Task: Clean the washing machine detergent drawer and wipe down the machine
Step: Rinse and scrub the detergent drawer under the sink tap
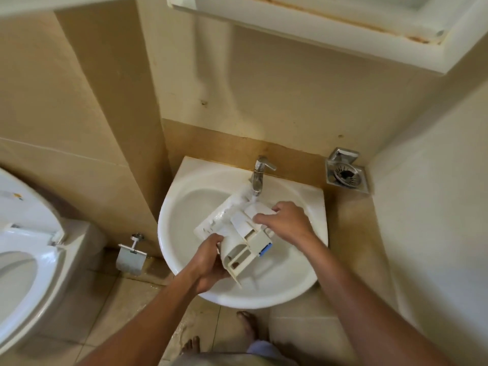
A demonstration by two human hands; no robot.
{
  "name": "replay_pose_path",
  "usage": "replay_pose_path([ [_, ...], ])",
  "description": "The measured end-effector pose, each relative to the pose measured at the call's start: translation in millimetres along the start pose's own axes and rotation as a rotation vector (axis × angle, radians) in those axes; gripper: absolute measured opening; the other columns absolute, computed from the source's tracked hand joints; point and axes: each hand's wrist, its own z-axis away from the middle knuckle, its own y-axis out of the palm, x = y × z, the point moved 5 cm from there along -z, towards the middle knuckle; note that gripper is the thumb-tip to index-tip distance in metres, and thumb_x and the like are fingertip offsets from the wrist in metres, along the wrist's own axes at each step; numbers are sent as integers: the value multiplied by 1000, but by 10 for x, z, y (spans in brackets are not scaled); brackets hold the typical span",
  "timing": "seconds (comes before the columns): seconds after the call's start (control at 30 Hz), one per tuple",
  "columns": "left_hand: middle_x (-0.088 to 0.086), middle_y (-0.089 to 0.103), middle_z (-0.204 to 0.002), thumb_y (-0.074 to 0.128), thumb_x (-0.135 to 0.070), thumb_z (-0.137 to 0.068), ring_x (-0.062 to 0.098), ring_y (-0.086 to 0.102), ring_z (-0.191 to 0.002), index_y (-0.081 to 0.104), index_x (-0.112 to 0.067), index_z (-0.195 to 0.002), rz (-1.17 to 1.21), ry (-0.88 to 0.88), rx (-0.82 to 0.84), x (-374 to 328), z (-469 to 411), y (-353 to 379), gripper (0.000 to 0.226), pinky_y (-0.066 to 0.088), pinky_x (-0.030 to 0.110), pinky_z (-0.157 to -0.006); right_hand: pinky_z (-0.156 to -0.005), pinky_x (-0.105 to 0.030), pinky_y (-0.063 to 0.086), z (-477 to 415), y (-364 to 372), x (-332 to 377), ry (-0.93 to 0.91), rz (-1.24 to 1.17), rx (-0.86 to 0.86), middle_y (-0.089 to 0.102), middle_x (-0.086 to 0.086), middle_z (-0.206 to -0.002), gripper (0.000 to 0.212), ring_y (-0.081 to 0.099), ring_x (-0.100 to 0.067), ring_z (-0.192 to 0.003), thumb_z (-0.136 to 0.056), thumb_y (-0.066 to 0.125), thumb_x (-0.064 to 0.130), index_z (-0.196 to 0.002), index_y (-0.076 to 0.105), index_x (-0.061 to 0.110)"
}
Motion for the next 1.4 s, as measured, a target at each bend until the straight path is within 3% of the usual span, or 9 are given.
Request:
replay_pose_path([
  [0.2,24,65,-130,45,-42,-103,38,67,-111,55,-6,-137,140,-85,103,216,80,252,51,59,50,-84,-74,-38,59,-96,-197,329,-174,353,116,76,1,-87,58,71,-18,-77,-55,77,57,-97,75,17],
  [0.4,26,67,-124,55,-67,-90,41,69,-107,57,-4,-135,300,-117,89,285,44,352,78,60,53,-79,-79,-32,49,226,-70,238,-345,547,51,62,-4,-127,84,60,-25,-110,-65,77,53,-140,53,24],
  [0.5,26,67,-124,54,-81,-80,45,64,-116,58,-8,-135,261,-134,107,297,19,358,91,50,63,-96,-80,-34,52,304,18,195,-410,613,-15,63,-5,-118,80,61,-26,-104,-64,74,51,-136,54,21],
  [0.6,25,64,-130,57,-87,-71,48,61,-118,60,-14,-135,190,-146,122,242,-16,352,97,46,71,-96,-81,-37,54,321,45,118,-425,598,-43,65,-4,-118,75,62,-26,-103,-63,72,53,-130,57,21],
  [0.8,25,50,-142,74,-87,-50,51,54,-123,42,-23,-148,129,-102,19,129,-59,421,121,43,72,-97,-95,-32,46,167,-80,281,-554,640,59,51,4,-148,91,52,-19,-128,-67,76,49,-150,42,31],
  [1.0,25,53,-136,65,-69,-78,50,55,-121,46,-21,-141,237,70,122,-183,-67,439,81,40,72,-102,-81,-33,51,293,7,271,-729,756,-116,42,-4,-143,106,55,-22,-116,-74,78,47,-157,19,20],
  [1.13,26,57,-134,76,-52,-77,48,54,-126,60,-20,-129,192,145,146,-179,-35,359,63,42,70,-102,-69,-19,44,449,179,26,-773,666,-288,51,-3,-125,105,61,-16,-94,-70,84,45,-153,27,16],
  [1.27,19,62,-133,93,-22,-66,37,58,-126,56,-6,-137,61,210,249,-197,-71,243,82,47,62,-104,-73,-23,53,542,478,-320,-689,455,-370,60,0,-116,93,64,-17,-92,-65,91,35,-139,38,19],
  [1.4,20,67,-128,88,-6,-66,36,63,-122,63,-3,-129,-218,279,274,-255,-6,239,68,47,50,-107,-91,-27,50,440,756,-601,-442,119,-210,60,1,-123,60,59,-18,-110,-86,75,23,-136,41,22],
])
